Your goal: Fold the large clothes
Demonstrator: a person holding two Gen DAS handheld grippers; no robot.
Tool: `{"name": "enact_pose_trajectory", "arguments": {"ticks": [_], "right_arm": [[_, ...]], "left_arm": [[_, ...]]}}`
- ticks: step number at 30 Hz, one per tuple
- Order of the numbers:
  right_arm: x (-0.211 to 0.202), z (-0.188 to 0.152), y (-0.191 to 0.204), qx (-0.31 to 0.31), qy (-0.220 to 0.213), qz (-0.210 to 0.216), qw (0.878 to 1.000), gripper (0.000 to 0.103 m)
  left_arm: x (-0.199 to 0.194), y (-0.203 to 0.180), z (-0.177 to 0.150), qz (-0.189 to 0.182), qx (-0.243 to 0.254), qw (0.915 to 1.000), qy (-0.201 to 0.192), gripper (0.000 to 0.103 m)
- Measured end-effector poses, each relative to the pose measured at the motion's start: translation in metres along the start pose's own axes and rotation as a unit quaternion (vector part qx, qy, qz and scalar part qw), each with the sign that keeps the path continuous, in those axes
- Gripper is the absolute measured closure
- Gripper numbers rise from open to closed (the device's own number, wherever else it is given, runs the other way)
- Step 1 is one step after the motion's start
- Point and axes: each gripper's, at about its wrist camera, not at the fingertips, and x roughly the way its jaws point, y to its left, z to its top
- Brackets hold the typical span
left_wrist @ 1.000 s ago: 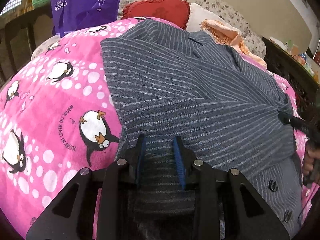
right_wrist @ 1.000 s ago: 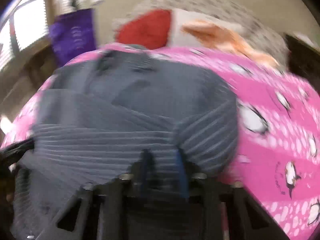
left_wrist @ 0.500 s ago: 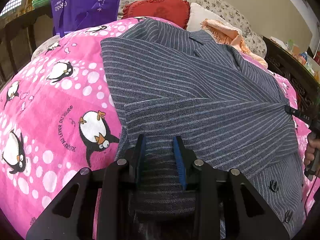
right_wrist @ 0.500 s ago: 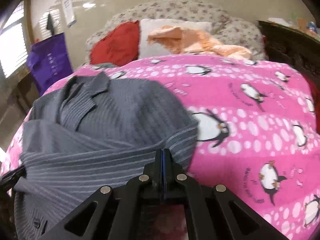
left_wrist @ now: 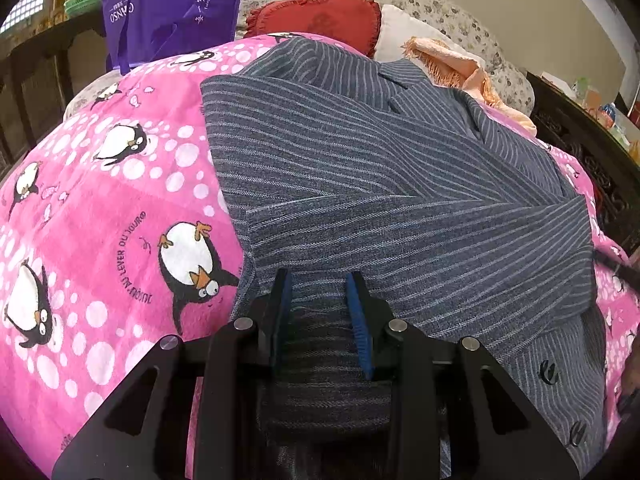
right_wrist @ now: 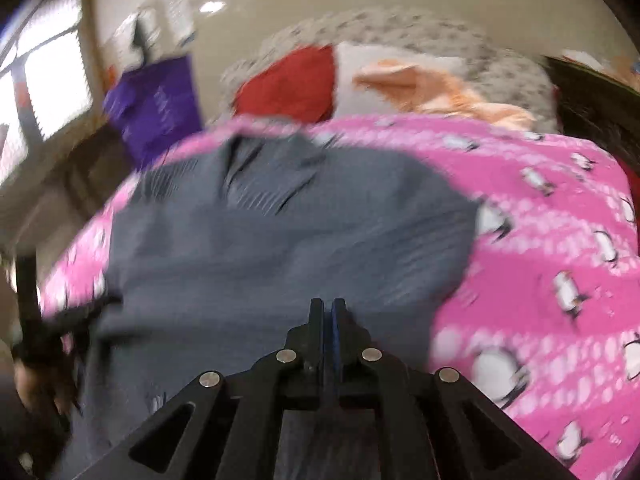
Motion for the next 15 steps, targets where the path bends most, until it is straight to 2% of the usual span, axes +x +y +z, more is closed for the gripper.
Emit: {"name": "enact_pose_trajectory", "arguments": {"ticks": [2, 3, 4, 8, 10, 12, 14, 15], "right_arm": [[0.021, -0.020, 0.002, -0.010, 0.039, -0.038, 0.998, 0.100], [0.026, -0.030, -0.002, -0.003, 0.040, -0.042, 0.998, 0.101], [0.023, -0.032, -0.003, 0.002, 0.024, -0.040, 0.999, 0.100], [0.009, -0.024, -0.002, 0.022, 0.058, -0.048, 0.997, 0.097], [-0.015, -0.022, 0.002, 0.029, 0.052, -0.033, 0.998, 0.096], [-0.039, -0.028, 0.007, 0.033, 0.050, -0.008, 0.998, 0.090], [-0.063, -0.041, 0.011, 0.036, 0.045, 0.001, 0.998, 0.072], [-0.077, -0.051, 0.013, 0.032, 0.045, 0.000, 0.998, 0.066]], "left_arm": [[0.000, 0.000, 0.000, 0.000, 0.000, 1.0000, 0.000, 0.074], [0.000, 0.000, 0.000, 0.000, 0.000, 1.0000, 0.000, 0.074], [0.000, 0.000, 0.000, 0.000, -0.001, 1.0000, -0.001, 0.074], [-0.001, 0.003, 0.000, -0.009, -0.008, 0.9999, -0.001, 0.074], [-0.002, 0.006, 0.000, -0.019, -0.015, 0.9997, -0.002, 0.075], [-0.003, 0.008, -0.001, -0.029, -0.023, 0.9993, -0.003, 0.075], [-0.007, 0.012, 0.000, -0.046, -0.027, 0.9986, 0.006, 0.072], [-0.012, 0.013, 0.003, -0.038, -0.013, 0.9989, 0.025, 0.072]]}}
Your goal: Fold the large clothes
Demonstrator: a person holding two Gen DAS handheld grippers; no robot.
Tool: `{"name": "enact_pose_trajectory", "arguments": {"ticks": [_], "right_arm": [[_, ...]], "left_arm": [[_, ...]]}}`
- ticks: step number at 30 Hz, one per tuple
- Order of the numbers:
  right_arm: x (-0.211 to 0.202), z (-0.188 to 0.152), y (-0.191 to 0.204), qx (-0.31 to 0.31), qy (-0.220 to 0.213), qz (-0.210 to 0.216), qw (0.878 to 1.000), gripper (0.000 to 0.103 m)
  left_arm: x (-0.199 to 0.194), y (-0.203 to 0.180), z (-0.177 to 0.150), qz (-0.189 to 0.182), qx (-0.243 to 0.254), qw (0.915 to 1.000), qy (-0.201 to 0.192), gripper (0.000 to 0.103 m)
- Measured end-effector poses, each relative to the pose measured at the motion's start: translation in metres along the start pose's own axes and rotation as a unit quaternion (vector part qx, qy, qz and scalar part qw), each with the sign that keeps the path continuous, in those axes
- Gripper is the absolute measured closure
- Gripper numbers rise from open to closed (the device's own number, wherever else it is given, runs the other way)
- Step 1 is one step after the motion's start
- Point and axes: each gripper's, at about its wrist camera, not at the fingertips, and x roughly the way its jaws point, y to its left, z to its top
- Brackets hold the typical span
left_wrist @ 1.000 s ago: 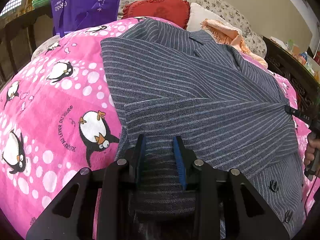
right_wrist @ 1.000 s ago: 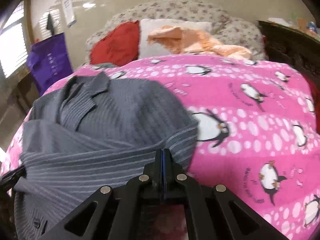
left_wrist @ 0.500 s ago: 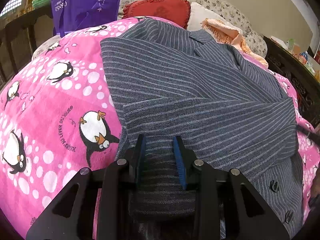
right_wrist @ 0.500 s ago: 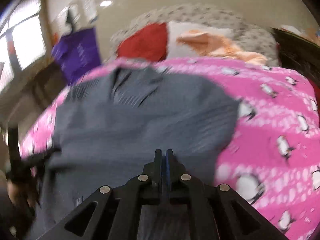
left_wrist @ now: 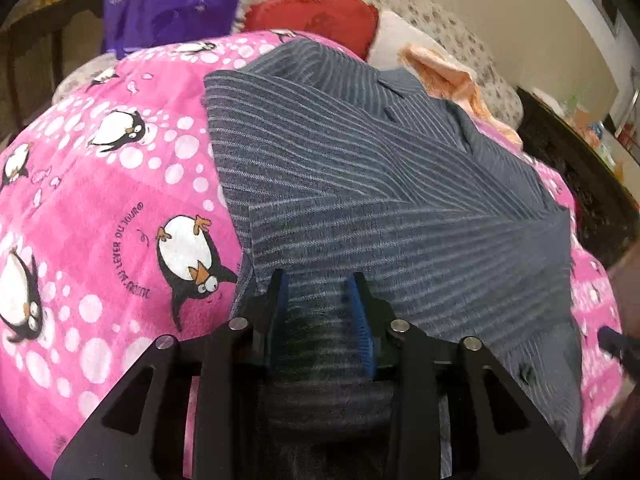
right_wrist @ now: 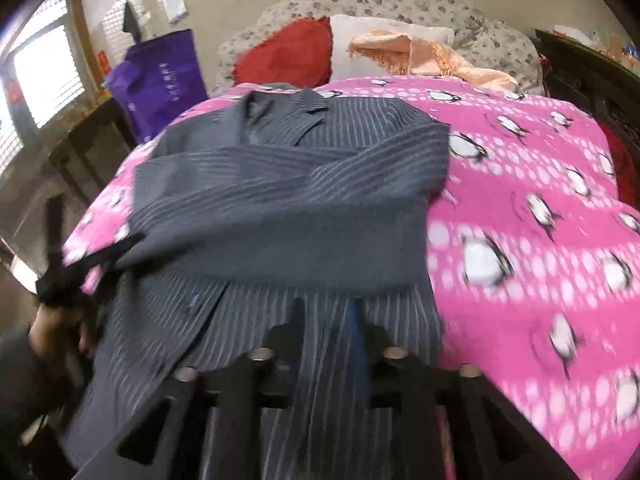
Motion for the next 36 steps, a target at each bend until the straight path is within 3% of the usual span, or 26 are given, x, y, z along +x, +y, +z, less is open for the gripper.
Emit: {"name": "enact_pose_trajectory", "arguments": {"ticks": [1, 4, 5, 6, 7, 9, 12, 15, 18, 20, 25, 32, 35, 36], "right_arm": [[-0.011, -0.010, 0.003, -0.004, 0.002, -0.006, 1.000, 0.059], [-0.048, -0.052, 0.003, -0.018, 0.004, -0.028, 0.999, 0.058], [-0.058, -0.071, 0.003, -0.020, 0.008, -0.032, 0.999, 0.058], [-0.066, -0.086, 0.000, -0.019, 0.011, -0.034, 0.999, 0.058], [-0.072, -0.102, -0.004, -0.016, 0.014, -0.035, 0.999, 0.058], [-0.076, -0.127, -0.009, -0.006, 0.018, -0.045, 0.999, 0.058], [-0.074, -0.147, -0.015, 0.022, 0.021, -0.037, 0.999, 0.058], [-0.072, -0.156, -0.013, 0.049, 0.014, -0.017, 0.999, 0.058], [-0.067, -0.162, -0.009, 0.061, 0.017, 0.010, 0.998, 0.050], [-0.065, -0.167, -0.008, 0.061, 0.025, 0.009, 0.998, 0.048], [-0.068, -0.177, -0.012, 0.066, 0.034, 0.021, 0.997, 0.048], [-0.070, -0.196, -0.006, 0.061, 0.045, 0.064, 0.995, 0.048], [-0.069, -0.198, -0.005, 0.066, 0.039, 0.091, 0.993, 0.048], [-0.069, -0.198, -0.004, 0.063, 0.035, 0.100, 0.992, 0.048]], "left_arm": [[-0.008, 0.001, 0.001, 0.006, 0.006, 0.9999, 0.013, 0.072], [-0.049, 0.019, -0.006, -0.014, 0.009, 0.9997, 0.017, 0.070], [-0.063, 0.025, -0.012, -0.008, 0.018, 0.9997, 0.016, 0.064], [-0.076, 0.032, -0.020, 0.008, 0.031, 0.9994, 0.016, 0.047], [-0.089, 0.039, -0.030, 0.025, 0.043, 0.9987, 0.015, 0.038], [-0.105, 0.052, -0.053, 0.034, 0.052, 0.9976, 0.029, 0.038], [-0.120, 0.057, -0.092, 0.016, 0.060, 0.9958, 0.068, 0.038], [-0.129, 0.047, -0.132, -0.043, 0.068, 0.9921, 0.096, 0.038], [-0.134, 0.034, -0.155, -0.030, 0.118, 0.9898, 0.073, 0.036], [-0.136, 0.032, -0.159, -0.036, 0.120, 0.9898, 0.069, 0.035], [-0.142, 0.034, -0.160, -0.113, 0.102, 0.9827, 0.106, 0.035], [-0.147, 0.036, -0.159, -0.133, 0.100, 0.9782, 0.124, 0.039], [-0.144, 0.028, -0.159, -0.145, 0.117, 0.9730, 0.136, 0.044], [-0.145, 0.024, -0.159, -0.139, 0.127, 0.9730, 0.134, 0.053]]}}
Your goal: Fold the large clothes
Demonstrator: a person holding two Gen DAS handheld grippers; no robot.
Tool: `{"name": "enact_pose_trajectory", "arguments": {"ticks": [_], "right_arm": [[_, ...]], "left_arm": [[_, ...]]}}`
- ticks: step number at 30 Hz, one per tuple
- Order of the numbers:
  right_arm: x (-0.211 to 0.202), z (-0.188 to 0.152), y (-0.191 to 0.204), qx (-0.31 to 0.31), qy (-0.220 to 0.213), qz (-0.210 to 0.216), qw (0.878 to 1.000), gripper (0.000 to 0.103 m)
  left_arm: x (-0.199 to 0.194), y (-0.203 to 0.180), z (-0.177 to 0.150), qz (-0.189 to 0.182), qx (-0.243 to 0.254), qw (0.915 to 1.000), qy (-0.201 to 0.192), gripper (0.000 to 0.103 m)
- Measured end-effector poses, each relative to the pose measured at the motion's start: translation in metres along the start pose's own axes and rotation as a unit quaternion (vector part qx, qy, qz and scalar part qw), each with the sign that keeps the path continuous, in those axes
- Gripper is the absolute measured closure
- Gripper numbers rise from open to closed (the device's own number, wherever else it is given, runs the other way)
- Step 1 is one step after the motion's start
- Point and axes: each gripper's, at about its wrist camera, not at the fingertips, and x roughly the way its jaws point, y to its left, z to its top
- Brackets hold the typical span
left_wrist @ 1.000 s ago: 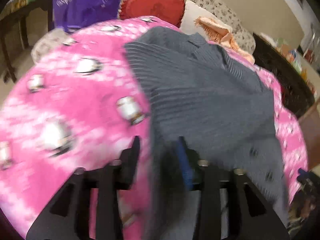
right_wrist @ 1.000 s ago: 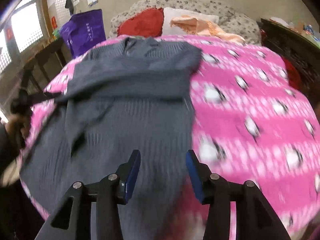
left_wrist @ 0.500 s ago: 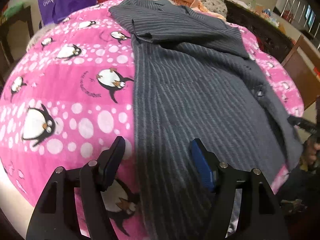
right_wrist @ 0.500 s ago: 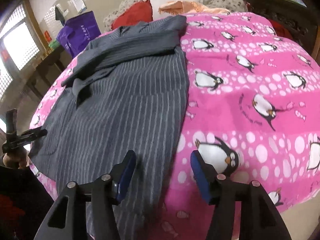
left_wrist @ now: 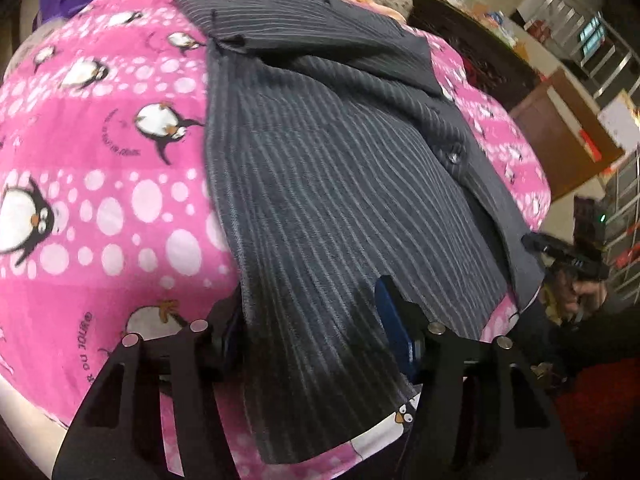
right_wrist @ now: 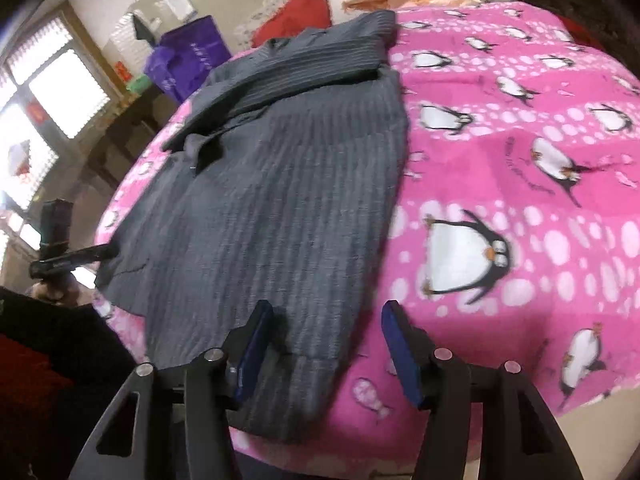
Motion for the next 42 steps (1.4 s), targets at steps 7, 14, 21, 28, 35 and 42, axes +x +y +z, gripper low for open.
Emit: {"name": "enact_pose_trajectory", "arguments": {"ticks": [7, 14, 21, 28, 35, 42], "right_arm": [[0.007, 0.014, -0.008, 0.013, -0.046, 0.034, 0.998, 0.069], [0.012, 0.011, -0.010, 0.013, -0.038, 0.067, 0.997, 0.069], [0.023, 0.015, -0.008, 0.007, -0.041, 0.076, 0.996, 0.069], [0.032, 0.024, -0.006, 0.002, -0.051, 0.081, 0.995, 0.076], [0.004, 0.022, 0.000, -0.006, -0.079, 0.130, 0.988, 0.098], [-0.038, 0.005, 0.010, -0.002, -0.114, 0.189, 0.975, 0.098]], "left_arm": [[0.004, 0.013, 0.013, 0.001, -0.021, 0.9997, -0.012, 0.075], [0.008, 0.014, 0.010, -0.046, -0.022, 0.9986, 0.010, 0.075], [0.014, 0.007, 0.023, -0.034, -0.023, 0.9991, -0.013, 0.074], [0.021, 0.011, 0.036, -0.028, -0.038, 0.9986, -0.022, 0.085], [-0.016, 0.015, 0.027, -0.031, -0.058, 0.9946, -0.080, 0.100], [-0.073, 0.024, -0.004, -0.042, -0.076, 0.9884, -0.125, 0.100]]}}
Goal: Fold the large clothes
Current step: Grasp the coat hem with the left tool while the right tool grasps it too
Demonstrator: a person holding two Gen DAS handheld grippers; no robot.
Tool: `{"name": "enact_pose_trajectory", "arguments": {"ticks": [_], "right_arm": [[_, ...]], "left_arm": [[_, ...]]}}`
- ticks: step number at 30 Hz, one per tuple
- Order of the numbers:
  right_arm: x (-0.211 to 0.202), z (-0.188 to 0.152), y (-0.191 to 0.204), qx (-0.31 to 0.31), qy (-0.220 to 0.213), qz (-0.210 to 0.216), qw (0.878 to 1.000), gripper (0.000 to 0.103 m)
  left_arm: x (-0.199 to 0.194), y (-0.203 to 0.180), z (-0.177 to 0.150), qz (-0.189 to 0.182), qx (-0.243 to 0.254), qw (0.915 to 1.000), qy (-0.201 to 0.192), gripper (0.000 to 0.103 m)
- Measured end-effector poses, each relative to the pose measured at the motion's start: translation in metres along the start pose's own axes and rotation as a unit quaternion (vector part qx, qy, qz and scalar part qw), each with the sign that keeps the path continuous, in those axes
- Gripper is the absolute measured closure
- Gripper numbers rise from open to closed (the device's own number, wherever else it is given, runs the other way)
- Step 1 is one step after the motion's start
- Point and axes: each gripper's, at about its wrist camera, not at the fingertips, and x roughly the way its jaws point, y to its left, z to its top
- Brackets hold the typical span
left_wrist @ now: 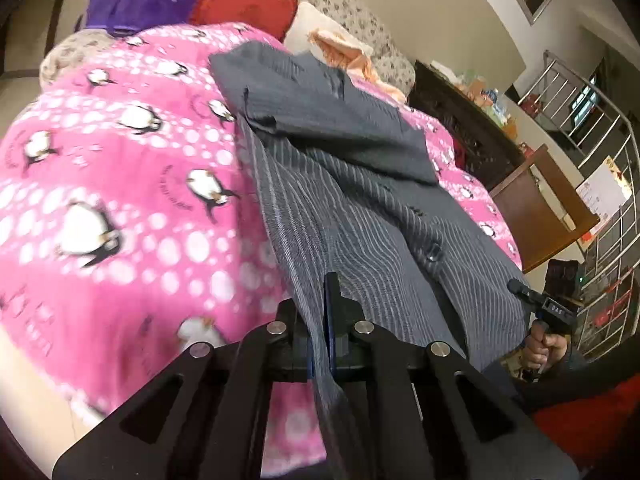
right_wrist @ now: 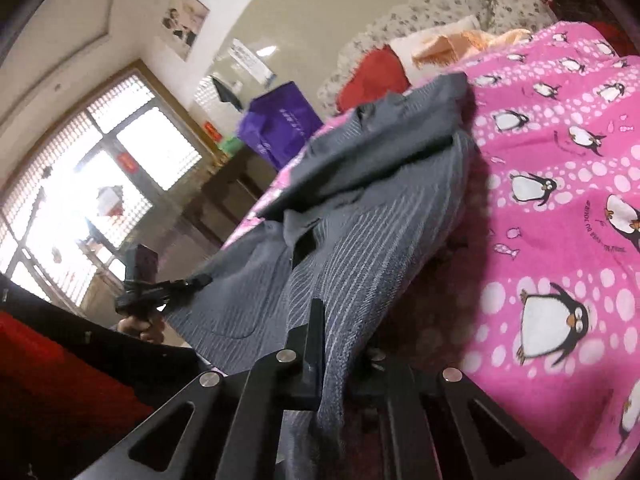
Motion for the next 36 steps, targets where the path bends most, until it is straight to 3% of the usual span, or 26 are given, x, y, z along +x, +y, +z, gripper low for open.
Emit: {"name": "enact_pose_trajectory", "arguments": {"ticks": [4, 7, 11, 14, 15, 18, 20, 21, 22, 24, 25, 26, 28, 31, 36], "right_arm": [[-0.007, -0.008, 0.017, -0.014, 0.013, 0.010, 1.000, 0.098], [0.000, -0.018, 0.012, -0.007, 0.032, -0.009, 0.999, 0.098], [0.009, -0.018, 0.009, -0.012, 0.051, -0.040, 0.998, 0.098], [0.014, -0.016, 0.008, -0.018, 0.060, -0.055, 0.996, 0.096], [0.016, -0.016, 0.008, -0.017, 0.064, -0.060, 0.996, 0.095], [0.022, -0.017, 0.002, -0.008, 0.075, -0.070, 0.995, 0.088], [0.024, -0.018, -0.001, -0.006, 0.080, -0.081, 0.994, 0.078], [0.024, -0.019, -0.001, -0.006, 0.080, -0.082, 0.993, 0.078], [0.024, -0.020, 0.000, -0.007, 0.079, -0.080, 0.994, 0.078], [0.023, -0.021, 0.003, -0.014, 0.077, -0.069, 0.994, 0.078], [0.024, -0.021, 0.005, -0.020, 0.083, -0.066, 0.994, 0.084], [0.026, -0.021, 0.007, -0.029, 0.090, -0.064, 0.993, 0.095], [0.028, -0.019, 0.011, -0.034, 0.095, -0.039, 0.994, 0.097], [0.015, -0.014, 0.016, -0.029, 0.073, 0.003, 0.997, 0.098], [-0.023, -0.002, 0.022, -0.005, 0.023, 0.061, 0.998, 0.098]], "left_arm": [[-0.008, 0.010, -0.015, -0.002, -0.016, 0.9999, 0.004, 0.100], [0.008, 0.016, -0.022, -0.005, -0.029, 0.9994, 0.020, 0.100], [0.032, 0.011, -0.012, 0.016, -0.002, 0.9983, 0.056, 0.098], [0.043, 0.011, -0.007, 0.034, 0.016, 0.9964, 0.076, 0.078], [0.044, 0.013, -0.010, 0.037, 0.017, 0.9959, 0.081, 0.065], [0.055, 0.013, -0.013, 0.041, 0.022, 0.9942, 0.097, 0.062], [0.056, 0.012, -0.013, 0.033, 0.023, 0.9946, 0.096, 0.063], [0.055, 0.011, -0.014, 0.024, 0.022, 0.9949, 0.096, 0.089], [0.054, 0.009, -0.015, 0.020, 0.024, 0.9948, 0.097, 0.097], [0.048, 0.002, -0.017, 0.016, 0.032, 0.9956, 0.087, 0.099], [0.045, -0.001, -0.017, 0.007, 0.033, 0.9959, 0.084, 0.099], [0.041, -0.002, -0.018, -0.010, 0.027, 0.9965, 0.079, 0.099], [0.031, -0.006, -0.015, -0.069, 0.006, 0.9954, 0.066, 0.099], [0.005, -0.020, -0.006, -0.127, 0.008, 0.9913, 0.035, 0.099], [-0.021, -0.029, -0.001, -0.145, 0.008, 0.9893, 0.014, 0.099]]}}
